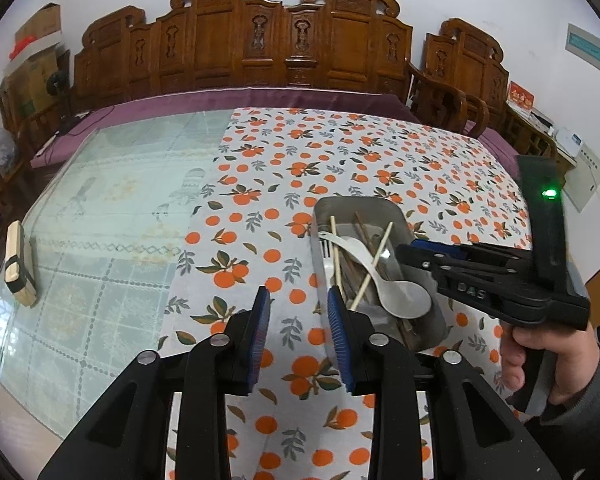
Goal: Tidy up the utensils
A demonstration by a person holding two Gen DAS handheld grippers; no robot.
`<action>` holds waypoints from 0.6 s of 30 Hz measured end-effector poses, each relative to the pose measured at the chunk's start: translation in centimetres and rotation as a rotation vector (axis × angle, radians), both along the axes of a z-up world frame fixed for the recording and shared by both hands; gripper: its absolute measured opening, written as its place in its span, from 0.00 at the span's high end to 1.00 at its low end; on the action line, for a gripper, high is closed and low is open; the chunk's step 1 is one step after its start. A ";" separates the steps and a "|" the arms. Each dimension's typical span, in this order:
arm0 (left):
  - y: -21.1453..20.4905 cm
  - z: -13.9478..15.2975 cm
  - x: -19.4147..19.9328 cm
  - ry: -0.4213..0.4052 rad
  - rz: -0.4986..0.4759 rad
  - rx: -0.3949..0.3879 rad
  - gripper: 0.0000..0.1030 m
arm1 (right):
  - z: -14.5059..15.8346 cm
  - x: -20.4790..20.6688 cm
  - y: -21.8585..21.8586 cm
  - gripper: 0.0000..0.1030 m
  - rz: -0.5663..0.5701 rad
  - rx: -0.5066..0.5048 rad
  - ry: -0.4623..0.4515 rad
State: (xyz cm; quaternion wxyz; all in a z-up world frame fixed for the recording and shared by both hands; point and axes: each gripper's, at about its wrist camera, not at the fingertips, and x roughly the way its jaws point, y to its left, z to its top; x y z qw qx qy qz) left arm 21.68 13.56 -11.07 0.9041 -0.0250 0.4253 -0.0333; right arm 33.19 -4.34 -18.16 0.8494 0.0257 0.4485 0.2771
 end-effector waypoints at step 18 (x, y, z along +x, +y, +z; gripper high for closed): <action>-5.5 2.3 -5.2 -0.101 0.006 0.027 0.08 | 6.9 -12.5 -11.3 0.10 -0.148 -0.039 -0.214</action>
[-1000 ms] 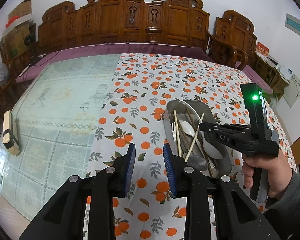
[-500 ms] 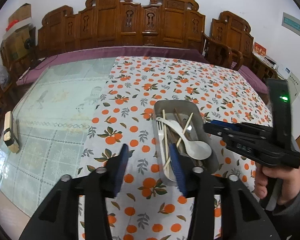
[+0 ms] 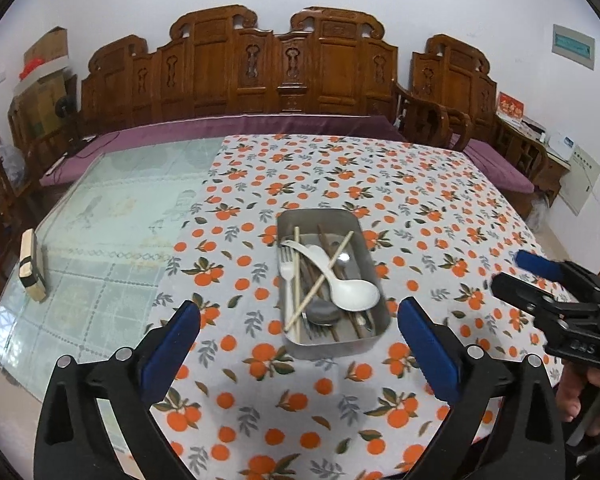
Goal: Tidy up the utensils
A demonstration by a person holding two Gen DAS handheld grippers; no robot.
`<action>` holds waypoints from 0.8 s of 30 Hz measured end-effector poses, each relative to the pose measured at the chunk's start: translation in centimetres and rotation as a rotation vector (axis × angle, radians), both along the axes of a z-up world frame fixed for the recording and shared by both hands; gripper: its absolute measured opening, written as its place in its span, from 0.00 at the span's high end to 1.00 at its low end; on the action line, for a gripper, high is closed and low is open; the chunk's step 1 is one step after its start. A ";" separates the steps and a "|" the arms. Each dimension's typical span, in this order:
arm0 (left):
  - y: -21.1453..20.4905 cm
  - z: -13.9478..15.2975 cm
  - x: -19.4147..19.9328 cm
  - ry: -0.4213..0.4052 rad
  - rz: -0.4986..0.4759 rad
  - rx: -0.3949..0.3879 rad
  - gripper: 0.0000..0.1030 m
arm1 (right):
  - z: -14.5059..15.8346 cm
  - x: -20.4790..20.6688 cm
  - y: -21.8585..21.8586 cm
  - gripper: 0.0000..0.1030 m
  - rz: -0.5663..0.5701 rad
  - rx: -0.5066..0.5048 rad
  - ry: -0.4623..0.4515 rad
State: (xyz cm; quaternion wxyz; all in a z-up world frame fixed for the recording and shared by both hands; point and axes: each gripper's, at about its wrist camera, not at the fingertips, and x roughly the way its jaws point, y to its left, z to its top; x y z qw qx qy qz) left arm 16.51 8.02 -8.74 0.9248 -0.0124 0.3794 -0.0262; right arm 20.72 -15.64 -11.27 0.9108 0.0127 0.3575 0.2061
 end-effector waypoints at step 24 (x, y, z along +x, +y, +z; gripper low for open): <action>-7.6 4.2 -7.3 -0.106 -0.054 0.037 0.08 | 6.0 -10.8 -8.0 0.03 -0.189 -0.017 -0.179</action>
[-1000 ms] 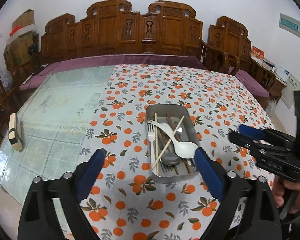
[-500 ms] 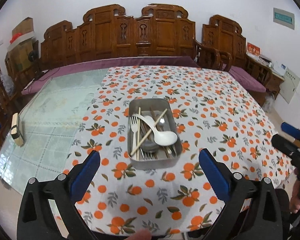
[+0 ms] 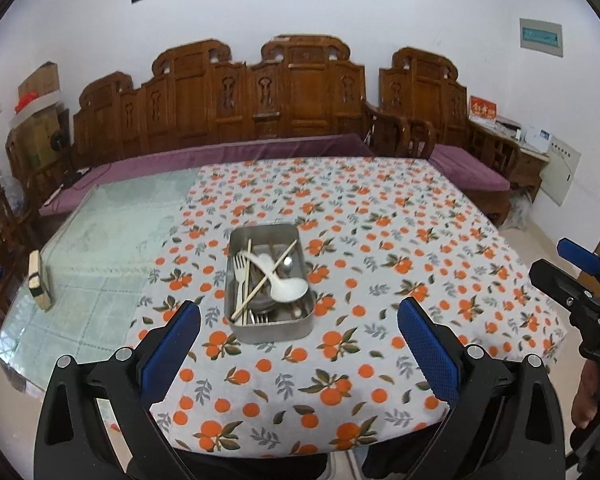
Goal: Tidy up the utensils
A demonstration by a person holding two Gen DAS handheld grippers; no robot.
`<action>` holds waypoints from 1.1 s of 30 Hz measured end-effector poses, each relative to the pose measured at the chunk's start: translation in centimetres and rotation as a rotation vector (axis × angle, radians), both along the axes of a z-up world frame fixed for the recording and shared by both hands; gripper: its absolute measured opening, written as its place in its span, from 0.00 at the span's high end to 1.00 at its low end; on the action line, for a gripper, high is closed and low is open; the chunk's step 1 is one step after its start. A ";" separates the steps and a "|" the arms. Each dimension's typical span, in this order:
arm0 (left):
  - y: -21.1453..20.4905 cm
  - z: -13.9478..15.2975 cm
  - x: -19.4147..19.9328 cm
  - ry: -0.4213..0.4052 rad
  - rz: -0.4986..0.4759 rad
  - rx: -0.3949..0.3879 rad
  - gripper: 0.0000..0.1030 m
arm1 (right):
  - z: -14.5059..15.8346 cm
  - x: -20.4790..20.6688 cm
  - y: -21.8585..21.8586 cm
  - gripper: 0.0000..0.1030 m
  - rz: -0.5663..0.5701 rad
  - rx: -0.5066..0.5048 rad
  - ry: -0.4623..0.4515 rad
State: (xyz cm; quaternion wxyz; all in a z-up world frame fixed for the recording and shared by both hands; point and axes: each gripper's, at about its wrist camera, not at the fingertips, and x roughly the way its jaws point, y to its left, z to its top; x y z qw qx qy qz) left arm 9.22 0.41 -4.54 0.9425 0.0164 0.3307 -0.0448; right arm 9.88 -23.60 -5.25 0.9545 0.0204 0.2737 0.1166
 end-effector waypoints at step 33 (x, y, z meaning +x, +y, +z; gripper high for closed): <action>-0.9 9.5 -5.8 -0.221 0.020 -0.016 0.08 | 9.3 -6.4 -1.1 0.03 -0.023 0.025 -0.221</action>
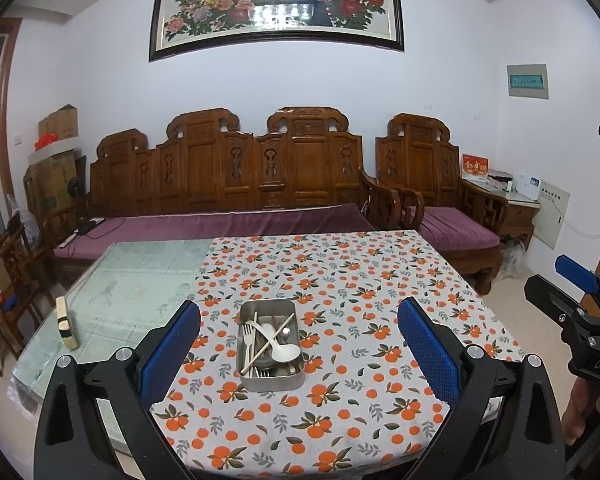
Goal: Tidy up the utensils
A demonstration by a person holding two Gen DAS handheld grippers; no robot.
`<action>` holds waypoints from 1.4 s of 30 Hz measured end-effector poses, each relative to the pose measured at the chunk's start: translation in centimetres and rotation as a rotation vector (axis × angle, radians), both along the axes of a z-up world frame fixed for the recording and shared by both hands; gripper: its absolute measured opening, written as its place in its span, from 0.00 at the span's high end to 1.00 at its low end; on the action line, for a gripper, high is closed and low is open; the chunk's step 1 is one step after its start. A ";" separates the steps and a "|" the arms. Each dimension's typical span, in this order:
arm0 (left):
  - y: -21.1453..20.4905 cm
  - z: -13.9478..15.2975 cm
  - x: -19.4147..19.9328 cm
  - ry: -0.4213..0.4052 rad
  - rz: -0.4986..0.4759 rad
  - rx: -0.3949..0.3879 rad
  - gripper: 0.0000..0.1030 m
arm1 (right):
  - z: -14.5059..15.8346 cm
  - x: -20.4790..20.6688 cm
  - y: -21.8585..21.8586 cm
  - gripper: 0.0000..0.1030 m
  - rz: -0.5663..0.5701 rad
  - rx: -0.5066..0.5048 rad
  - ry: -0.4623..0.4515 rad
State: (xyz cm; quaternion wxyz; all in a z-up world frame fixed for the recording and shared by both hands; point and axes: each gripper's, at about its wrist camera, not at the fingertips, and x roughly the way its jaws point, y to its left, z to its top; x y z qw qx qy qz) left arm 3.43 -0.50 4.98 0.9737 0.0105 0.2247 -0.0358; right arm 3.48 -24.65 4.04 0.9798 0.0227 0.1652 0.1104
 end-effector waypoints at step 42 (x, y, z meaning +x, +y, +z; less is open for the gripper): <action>-0.1 -0.2 -0.1 0.001 0.000 0.008 0.08 | -0.2 -0.1 0.4 0.03 0.006 0.000 0.000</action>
